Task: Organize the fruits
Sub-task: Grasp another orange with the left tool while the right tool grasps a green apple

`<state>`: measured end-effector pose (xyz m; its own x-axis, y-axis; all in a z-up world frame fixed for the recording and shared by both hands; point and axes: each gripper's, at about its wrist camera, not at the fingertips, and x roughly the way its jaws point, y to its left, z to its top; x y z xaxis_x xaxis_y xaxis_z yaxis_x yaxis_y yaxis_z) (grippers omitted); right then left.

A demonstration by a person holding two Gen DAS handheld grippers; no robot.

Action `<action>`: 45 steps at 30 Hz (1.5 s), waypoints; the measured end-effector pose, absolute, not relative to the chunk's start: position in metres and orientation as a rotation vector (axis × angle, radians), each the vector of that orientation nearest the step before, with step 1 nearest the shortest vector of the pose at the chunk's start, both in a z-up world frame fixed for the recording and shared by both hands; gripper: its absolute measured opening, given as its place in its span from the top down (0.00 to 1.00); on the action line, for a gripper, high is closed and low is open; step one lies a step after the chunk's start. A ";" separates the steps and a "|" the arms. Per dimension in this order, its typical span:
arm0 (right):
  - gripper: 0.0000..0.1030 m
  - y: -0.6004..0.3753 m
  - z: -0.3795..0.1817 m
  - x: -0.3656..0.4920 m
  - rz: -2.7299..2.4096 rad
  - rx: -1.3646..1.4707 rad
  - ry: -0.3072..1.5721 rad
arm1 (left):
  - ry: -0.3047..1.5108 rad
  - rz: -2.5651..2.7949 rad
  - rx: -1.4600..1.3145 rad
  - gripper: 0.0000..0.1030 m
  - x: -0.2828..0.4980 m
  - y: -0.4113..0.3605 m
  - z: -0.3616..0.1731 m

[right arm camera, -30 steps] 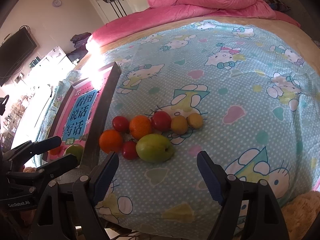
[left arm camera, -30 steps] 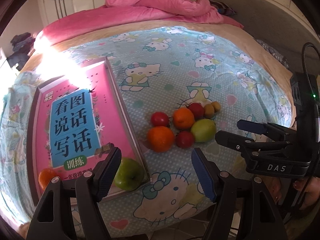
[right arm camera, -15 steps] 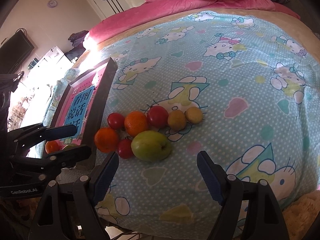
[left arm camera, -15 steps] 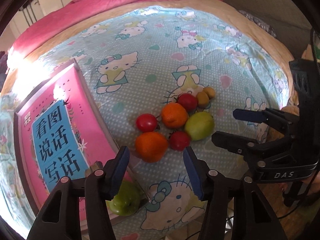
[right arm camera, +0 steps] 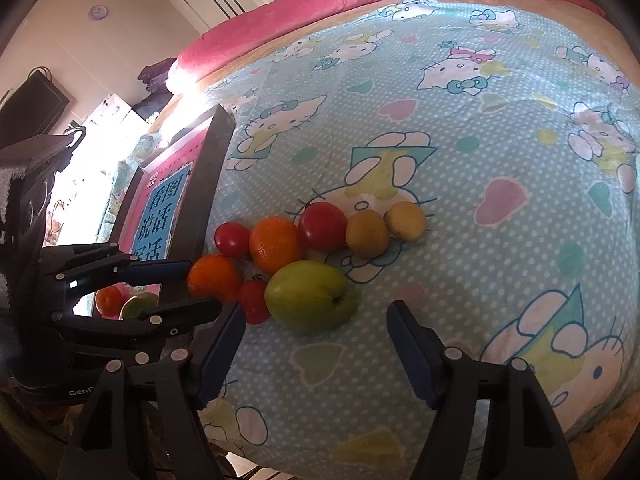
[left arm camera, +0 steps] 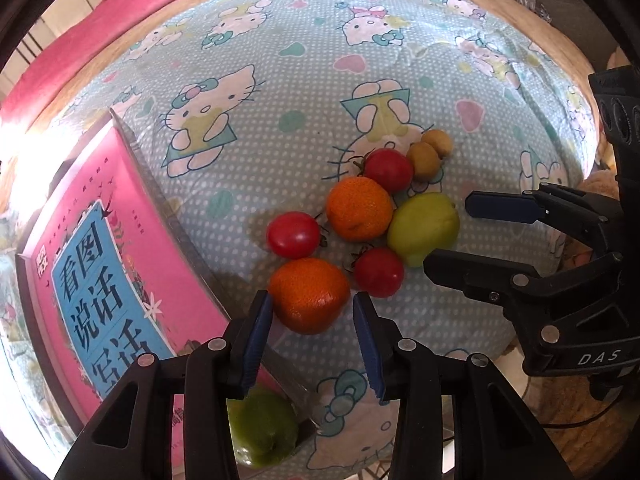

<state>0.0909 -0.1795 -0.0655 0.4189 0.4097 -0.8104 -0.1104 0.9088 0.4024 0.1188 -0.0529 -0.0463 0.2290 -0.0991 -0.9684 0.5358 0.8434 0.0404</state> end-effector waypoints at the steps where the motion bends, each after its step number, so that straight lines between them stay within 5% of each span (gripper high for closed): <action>1: 0.33 -0.179 -0.066 0.092 0.334 0.309 1.095 | 1.273 -0.454 0.401 0.58 0.118 -0.052 -0.046; 13: 0.48 -0.164 -0.074 0.100 0.365 0.262 1.104 | 1.269 -0.453 0.444 0.59 0.120 -0.060 -0.050; 34: 0.50 -0.189 -0.067 0.092 0.341 0.303 1.096 | 1.268 -0.433 0.401 0.64 0.107 -0.064 -0.046; 45: 0.50 -0.186 -0.069 0.092 0.360 0.308 1.104 | 1.304 -0.437 0.523 0.56 0.117 -0.072 -0.059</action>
<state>0.0917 -0.1859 -0.0689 0.4030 0.4297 -0.8080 -0.1287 0.9007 0.4148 0.1167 -0.0725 -0.0590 0.2128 -0.0115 -0.9770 0.5789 0.8070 0.1166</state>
